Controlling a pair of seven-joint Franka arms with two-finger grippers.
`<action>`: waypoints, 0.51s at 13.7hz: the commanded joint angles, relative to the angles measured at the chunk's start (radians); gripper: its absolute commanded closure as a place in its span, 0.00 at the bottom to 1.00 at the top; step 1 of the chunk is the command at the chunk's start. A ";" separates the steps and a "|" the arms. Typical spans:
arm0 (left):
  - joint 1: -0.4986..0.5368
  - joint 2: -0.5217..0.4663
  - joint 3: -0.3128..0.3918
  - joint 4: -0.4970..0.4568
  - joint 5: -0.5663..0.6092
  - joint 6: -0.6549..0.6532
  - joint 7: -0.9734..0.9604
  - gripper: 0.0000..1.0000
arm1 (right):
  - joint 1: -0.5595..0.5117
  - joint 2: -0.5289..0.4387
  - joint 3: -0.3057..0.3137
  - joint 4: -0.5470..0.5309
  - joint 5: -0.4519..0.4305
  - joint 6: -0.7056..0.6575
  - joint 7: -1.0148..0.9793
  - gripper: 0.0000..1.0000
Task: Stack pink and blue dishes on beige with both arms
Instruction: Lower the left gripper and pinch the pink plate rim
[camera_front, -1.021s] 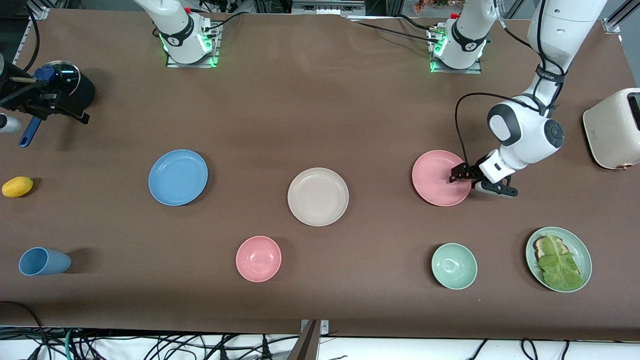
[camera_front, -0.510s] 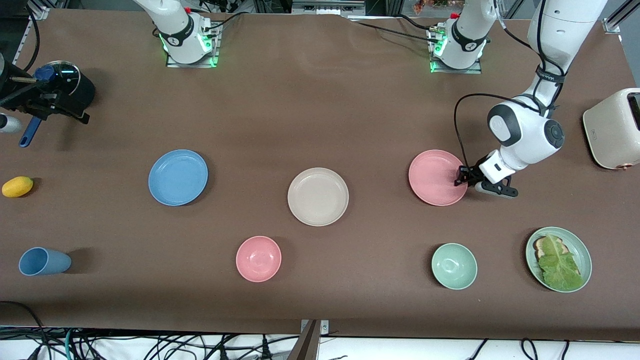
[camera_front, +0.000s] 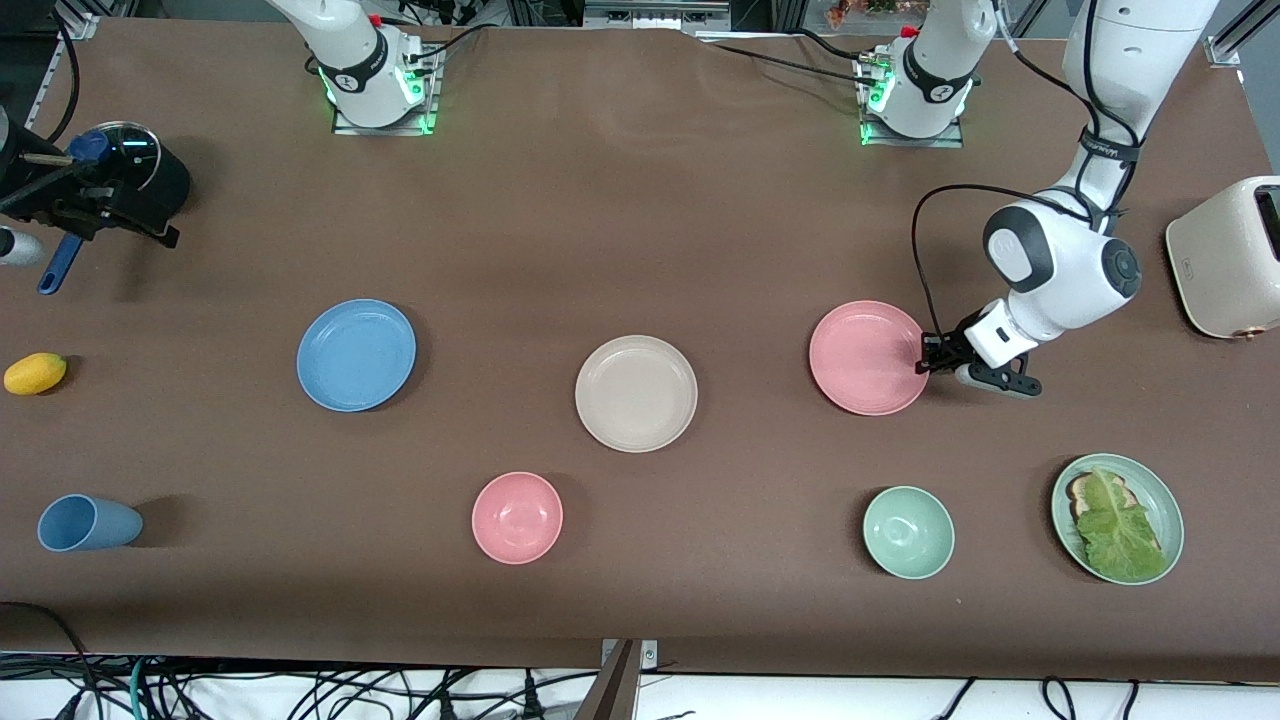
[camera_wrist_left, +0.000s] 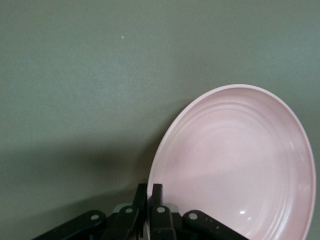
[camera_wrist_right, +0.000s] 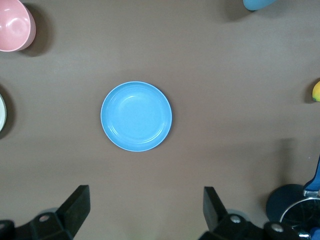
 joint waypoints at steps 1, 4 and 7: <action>-0.003 -0.019 0.018 0.056 -0.029 -0.103 0.021 1.00 | -0.004 -0.012 0.003 0.006 0.006 -0.017 -0.013 0.00; -0.009 -0.036 0.038 0.102 -0.023 -0.186 0.021 1.00 | -0.004 -0.012 0.003 0.007 0.006 -0.017 -0.013 0.00; -0.018 -0.047 0.044 0.157 0.008 -0.262 -0.040 1.00 | -0.004 -0.012 0.003 0.006 0.006 -0.017 -0.013 0.00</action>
